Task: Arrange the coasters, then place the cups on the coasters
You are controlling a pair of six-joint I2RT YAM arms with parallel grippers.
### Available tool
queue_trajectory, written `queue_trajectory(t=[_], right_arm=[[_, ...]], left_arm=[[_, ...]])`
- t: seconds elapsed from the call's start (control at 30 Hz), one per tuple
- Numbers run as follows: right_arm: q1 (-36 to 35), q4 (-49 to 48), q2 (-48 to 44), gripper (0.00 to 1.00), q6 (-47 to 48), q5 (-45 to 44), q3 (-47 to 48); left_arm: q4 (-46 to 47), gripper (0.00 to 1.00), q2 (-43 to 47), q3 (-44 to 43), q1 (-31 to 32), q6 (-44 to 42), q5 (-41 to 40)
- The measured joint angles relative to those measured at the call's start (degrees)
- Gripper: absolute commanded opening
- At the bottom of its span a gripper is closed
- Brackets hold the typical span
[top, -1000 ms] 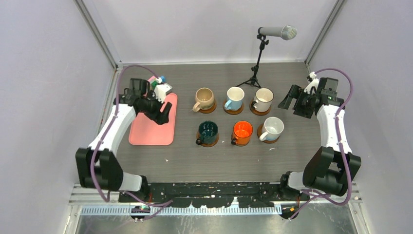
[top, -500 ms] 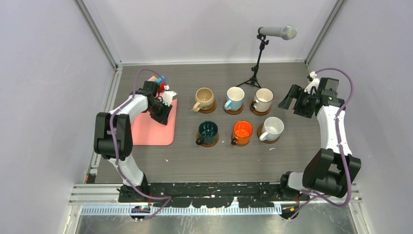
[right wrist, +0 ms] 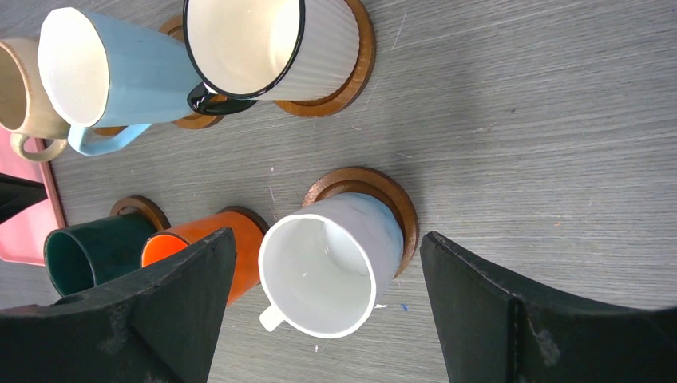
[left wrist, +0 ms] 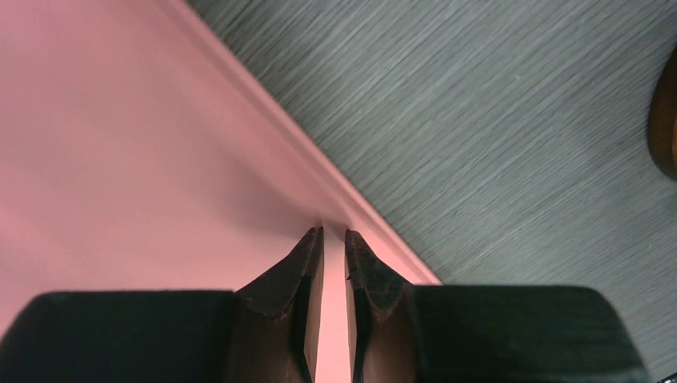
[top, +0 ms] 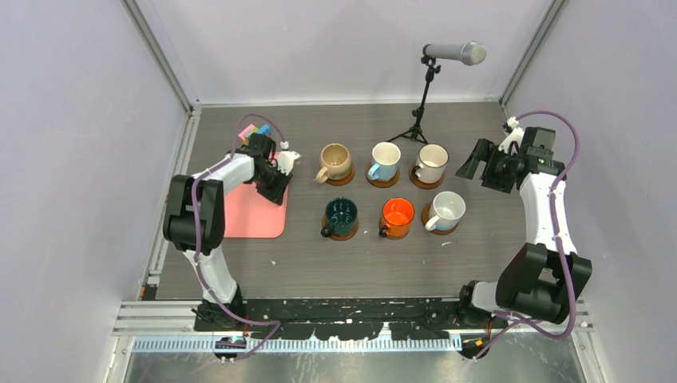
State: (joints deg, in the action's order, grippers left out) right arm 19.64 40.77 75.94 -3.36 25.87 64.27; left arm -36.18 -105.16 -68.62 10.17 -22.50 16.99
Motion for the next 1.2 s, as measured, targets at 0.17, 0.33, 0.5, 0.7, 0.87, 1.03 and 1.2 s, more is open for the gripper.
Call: queue_trajectory(t=[0.17, 0.33, 0.5, 0.7, 0.87, 1.03, 1.2], right_arm=[[0.0, 0.0, 0.0, 0.9, 0.0, 0.0, 0.0], [0.0, 0.0, 0.0, 0.9, 0.1, 0.0, 0.0], [0.0, 0.0, 0.0, 0.9, 0.2, 0.0, 0.0], [0.0, 0.6, 0.0, 0.9, 1.0, 0.2, 0.0], [0.0, 3.2, 0.3, 0.9, 3.2, 0.7, 1.9], [-0.2, 5.2, 1.7, 0.9, 5.1, 1.4, 7.0], [-2.8, 5.7, 3.1, 0.9, 5.9, 1.2, 10.3]], left_arm=[[1.0, 0.18, -0.3, -0.4, 3.0, 0.7, -1.5], [1.5, 0.19, -0.3, -0.4, 4.5, 1.2, -2.8], [1.5, 0.32, -0.2, -0.4, 4.7, 1.8, -3.7], [-2.7, 0.59, 0.0, -2.8, 3.9, 4.3, -0.4], [-7.0, 0.99, 2.0, -9.1, 0.2, 6.0, 2.6], [-12.1, 1.0, 6.3, -16.7, -5.0, 7.2, 5.2], [-16.9, 1.0, 8.6, -25.4, -9.4, 7.5, 7.4]])
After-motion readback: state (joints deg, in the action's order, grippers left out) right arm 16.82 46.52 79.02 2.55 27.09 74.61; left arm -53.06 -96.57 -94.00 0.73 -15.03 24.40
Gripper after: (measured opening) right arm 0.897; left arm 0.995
